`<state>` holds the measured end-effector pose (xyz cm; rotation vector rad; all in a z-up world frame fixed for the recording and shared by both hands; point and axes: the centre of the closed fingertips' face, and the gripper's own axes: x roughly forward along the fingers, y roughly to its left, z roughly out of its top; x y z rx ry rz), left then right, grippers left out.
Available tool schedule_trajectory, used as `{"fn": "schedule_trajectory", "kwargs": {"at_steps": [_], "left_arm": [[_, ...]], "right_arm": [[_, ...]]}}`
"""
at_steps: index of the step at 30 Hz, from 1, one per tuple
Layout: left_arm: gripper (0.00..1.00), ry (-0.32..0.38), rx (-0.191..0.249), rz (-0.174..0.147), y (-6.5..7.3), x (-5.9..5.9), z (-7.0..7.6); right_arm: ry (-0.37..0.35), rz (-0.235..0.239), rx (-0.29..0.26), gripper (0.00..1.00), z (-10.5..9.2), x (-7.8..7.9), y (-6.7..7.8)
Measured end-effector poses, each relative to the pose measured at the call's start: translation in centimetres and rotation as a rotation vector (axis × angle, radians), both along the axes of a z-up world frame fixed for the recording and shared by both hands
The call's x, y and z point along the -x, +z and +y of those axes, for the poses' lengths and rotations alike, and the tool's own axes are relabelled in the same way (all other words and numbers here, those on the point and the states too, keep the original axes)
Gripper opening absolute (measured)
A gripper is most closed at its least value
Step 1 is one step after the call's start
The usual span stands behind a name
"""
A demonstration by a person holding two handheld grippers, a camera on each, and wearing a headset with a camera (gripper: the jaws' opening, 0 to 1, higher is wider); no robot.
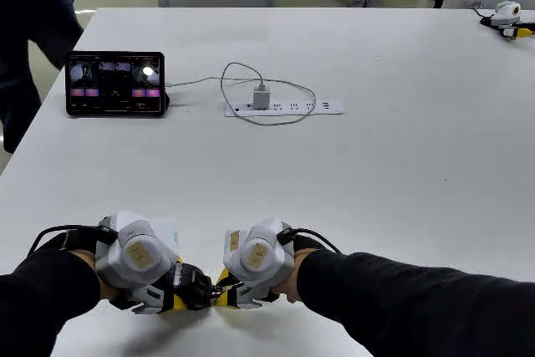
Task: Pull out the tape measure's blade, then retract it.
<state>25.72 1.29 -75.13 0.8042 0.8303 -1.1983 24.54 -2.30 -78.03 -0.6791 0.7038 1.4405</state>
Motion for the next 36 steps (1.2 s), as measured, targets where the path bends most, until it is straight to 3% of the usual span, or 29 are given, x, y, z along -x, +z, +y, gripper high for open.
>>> {"fn": "schedule_trajectory", "kwargs": {"at_steps": [36], "left_arm": [[0.32,0.008,0.014,-0.002,0.0,-0.1,-0.1]], "right_arm": [[-0.016,0.038,0.040,0.09,-3.1,0.0,0.0]]}}
